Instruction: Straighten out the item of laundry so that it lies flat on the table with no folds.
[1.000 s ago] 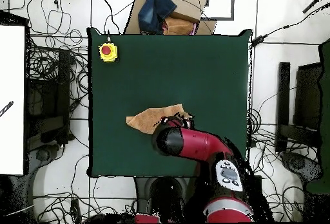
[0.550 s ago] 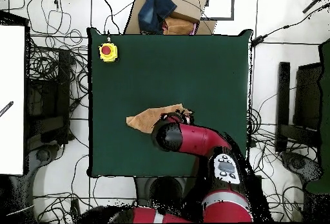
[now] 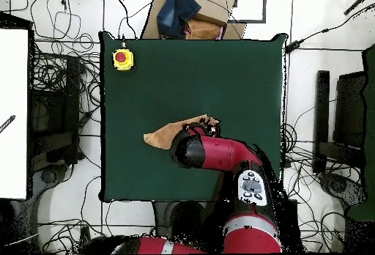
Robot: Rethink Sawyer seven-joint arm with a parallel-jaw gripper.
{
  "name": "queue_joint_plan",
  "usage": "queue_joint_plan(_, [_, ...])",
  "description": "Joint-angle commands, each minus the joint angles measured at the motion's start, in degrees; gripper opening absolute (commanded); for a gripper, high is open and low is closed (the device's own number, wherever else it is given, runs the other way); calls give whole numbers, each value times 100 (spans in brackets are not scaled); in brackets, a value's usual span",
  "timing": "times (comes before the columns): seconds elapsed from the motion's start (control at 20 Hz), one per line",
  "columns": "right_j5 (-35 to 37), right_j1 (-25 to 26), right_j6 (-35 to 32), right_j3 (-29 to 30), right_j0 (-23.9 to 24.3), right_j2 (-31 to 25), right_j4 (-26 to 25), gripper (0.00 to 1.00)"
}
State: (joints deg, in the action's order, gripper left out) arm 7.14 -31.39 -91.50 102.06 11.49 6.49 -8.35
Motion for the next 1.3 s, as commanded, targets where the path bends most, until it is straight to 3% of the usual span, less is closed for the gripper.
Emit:
queue_joint_plan(0.05, [-73, 55, -568, -332, -51, 4, -255, 0])
queue_joint_plan(0.5, [19, 141, -615, -585, -133, -71, -144, 0])
queue_joint_plan(0.7, [60, 209, -1408, 88, -289, -259, 447, 0])
queue_joint_plan(0.95, [644, -248, -1904, 631, -656, 156, 1022, 0])
queue_joint_plan(1.15, [359, -334, -3100, 1375, -967, 467, 2223, 0])
queue_joint_plan(1.3, [-60, -251, -3099, 1575, -1034, 578, 2588, 0])
